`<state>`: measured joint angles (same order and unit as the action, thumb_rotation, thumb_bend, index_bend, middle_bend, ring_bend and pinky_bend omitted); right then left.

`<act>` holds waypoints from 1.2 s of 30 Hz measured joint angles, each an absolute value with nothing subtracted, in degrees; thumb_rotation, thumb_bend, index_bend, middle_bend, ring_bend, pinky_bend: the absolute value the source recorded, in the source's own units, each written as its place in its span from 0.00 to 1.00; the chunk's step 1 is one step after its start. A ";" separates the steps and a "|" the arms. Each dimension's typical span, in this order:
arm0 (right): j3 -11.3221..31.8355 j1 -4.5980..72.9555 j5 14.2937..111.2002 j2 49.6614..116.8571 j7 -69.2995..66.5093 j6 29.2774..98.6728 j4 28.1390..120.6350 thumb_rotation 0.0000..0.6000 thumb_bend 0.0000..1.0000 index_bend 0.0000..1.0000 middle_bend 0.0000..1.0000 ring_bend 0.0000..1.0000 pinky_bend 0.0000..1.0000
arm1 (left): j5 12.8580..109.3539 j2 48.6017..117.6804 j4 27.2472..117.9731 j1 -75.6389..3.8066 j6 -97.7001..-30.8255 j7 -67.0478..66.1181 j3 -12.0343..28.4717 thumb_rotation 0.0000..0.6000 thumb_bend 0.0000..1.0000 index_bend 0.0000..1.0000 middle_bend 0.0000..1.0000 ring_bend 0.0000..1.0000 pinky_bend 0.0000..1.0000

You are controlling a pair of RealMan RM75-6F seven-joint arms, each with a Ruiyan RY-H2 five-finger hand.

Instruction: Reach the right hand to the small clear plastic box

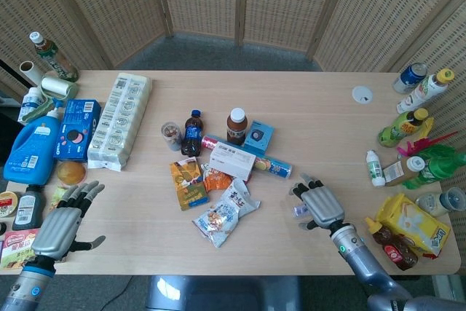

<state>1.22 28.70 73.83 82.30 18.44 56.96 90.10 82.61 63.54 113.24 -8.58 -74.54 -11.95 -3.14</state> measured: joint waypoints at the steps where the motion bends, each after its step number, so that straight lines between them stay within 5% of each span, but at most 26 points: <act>1: 1.20 28.67 73.93 82.66 18.02 56.93 89.49 1.00 0.07 0.29 0.29 0.00 0.16 | 82.62 63.52 113.25 -8.50 -74.60 -11.90 -3.21 1.00 0.22 0.08 0.02 0.00 0.00; 13: 1.19 28.53 75.39 87.45 13.25 56.57 80.46 1.00 0.10 0.37 0.44 0.13 0.31 | 83.37 62.88 113.48 -7.68 -75.59 -11.62 -3.89 1.00 0.22 0.08 0.02 0.00 0.00; 25: 1.33 30.00 77.79 89.05 6.45 53.79 73.88 1.00 0.14 0.60 0.73 0.45 0.69 | 83.68 62.74 113.55 -7.01 -76.17 -11.73 -4.31 1.00 0.22 0.08 0.02 0.00 0.00; 36: 3.05 30.76 78.48 86.66 4.97 54.61 76.35 1.00 0.14 0.69 0.83 0.55 0.74 | 83.58 62.61 113.17 -6.71 -76.27 -11.12 -4.33 1.00 0.22 0.08 0.02 0.00 0.00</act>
